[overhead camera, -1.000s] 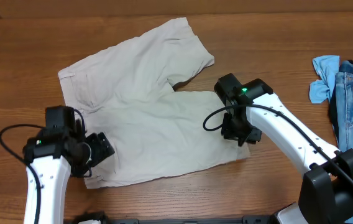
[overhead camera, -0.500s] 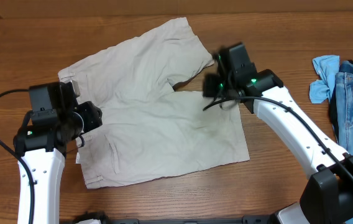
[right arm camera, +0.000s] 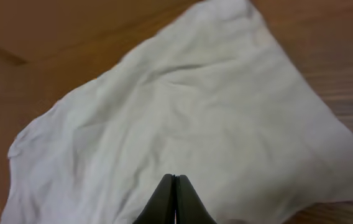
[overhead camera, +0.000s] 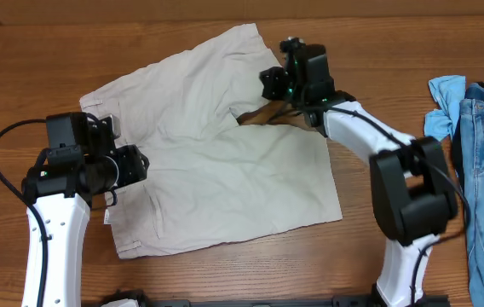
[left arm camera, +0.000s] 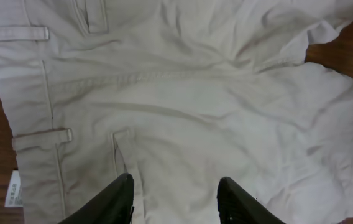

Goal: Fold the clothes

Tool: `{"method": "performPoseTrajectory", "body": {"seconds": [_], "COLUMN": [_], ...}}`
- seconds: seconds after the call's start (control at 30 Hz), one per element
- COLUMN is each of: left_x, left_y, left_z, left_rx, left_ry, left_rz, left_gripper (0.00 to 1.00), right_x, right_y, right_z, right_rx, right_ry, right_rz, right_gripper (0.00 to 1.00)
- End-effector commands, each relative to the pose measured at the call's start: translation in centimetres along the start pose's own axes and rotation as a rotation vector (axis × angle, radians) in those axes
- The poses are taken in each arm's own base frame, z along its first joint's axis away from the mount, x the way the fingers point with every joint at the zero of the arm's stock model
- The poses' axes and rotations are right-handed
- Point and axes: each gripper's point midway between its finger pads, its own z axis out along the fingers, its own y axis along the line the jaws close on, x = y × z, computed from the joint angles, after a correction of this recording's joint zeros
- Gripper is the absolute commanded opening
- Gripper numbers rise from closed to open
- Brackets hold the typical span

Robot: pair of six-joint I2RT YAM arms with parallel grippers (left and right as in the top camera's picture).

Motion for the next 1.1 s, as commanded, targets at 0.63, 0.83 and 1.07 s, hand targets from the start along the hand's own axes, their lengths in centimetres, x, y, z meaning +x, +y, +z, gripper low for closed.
{"method": "performPoseTrajectory", "body": {"seconds": [0.63, 0.83, 1.07], "left_x": [-0.1, -1.3, -1.5], "left_y": [-0.8, -1.0, -1.1], "left_z": [-0.4, -0.4, -0.4], "left_rx": [0.039, 0.049, 0.051], "left_ry": [0.004, -0.043, -0.05], "left_rz": [-0.014, -0.009, 0.0], "left_gripper": [0.51, 0.57, 0.66], "right_x": [5.8, 3.5, 2.3], "right_y": [-24.0, -27.8, -26.3], "right_z": [-3.5, -7.6, -9.1], "right_rx": [0.783, 0.921, 0.773], "right_ry": [0.186, 0.192, 0.293], "right_rz": [0.227, 0.274, 0.302], "right_gripper": [0.04, 0.04, 0.27]}}
